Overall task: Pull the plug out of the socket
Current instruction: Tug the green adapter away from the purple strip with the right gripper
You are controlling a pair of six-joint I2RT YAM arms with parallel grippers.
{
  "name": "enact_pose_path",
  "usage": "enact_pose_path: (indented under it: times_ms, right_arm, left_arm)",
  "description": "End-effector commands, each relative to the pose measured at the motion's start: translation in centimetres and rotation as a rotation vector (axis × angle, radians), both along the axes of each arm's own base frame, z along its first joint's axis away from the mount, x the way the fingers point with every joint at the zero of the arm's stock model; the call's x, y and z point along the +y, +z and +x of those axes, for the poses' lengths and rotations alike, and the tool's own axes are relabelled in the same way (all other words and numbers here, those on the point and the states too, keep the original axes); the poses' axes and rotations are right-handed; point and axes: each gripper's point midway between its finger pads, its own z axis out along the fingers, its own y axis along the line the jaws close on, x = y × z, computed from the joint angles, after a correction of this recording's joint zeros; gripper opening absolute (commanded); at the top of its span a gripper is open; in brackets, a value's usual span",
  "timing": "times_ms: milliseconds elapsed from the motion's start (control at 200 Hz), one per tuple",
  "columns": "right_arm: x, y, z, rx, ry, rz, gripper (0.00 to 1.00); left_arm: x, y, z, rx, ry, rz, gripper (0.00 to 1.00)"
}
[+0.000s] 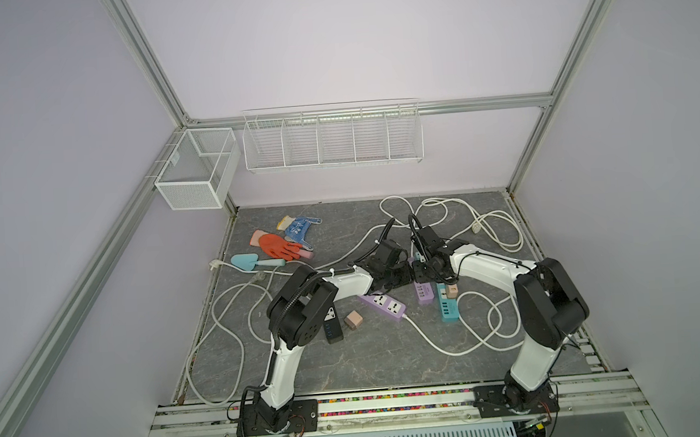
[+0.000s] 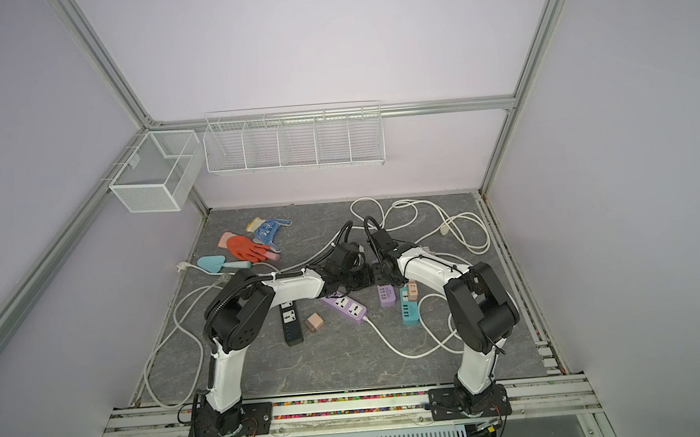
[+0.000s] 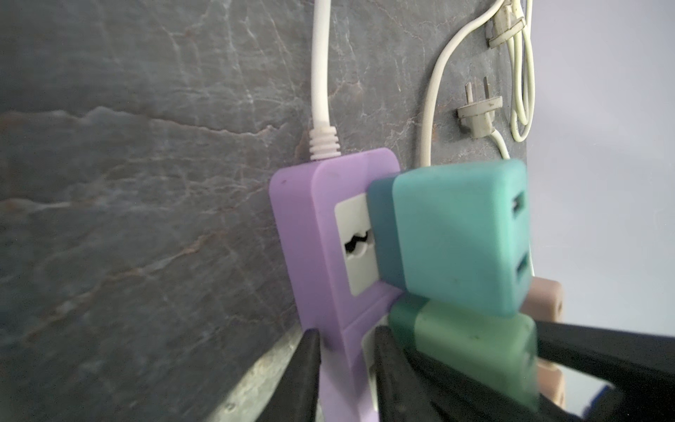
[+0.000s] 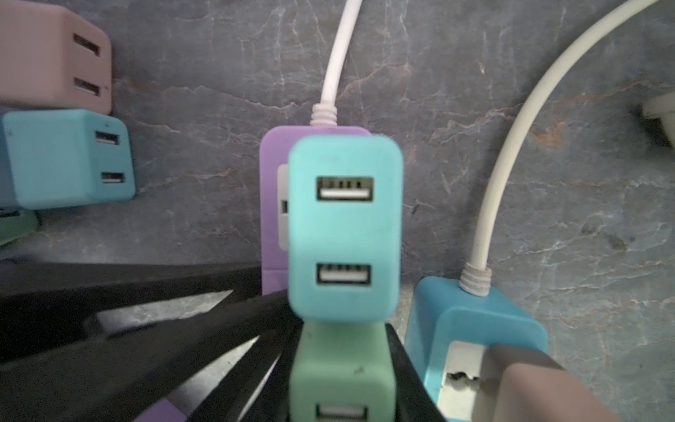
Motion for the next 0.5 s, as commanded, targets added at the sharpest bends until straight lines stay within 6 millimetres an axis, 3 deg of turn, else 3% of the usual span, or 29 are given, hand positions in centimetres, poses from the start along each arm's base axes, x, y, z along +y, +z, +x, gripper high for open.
enact_pose_path:
  times_ms: [0,210,495]
  right_arm:
    - [0.1,1.6,-0.5,-0.008,0.011,0.039,0.24]
    - [2.2,0.9,-0.7,0.023,0.032,0.087,0.20]
    - [-0.2,2.1,-0.4,-0.001,0.011,0.043,0.20]
  left_arm:
    - [3.3,-5.6,-2.4,0.107,0.014,0.185,0.27]
    - [3.4,-5.5,-2.4,0.104,0.017,0.192,0.26]
    - [3.4,-5.5,-2.6,0.097,0.015,0.212,0.25]
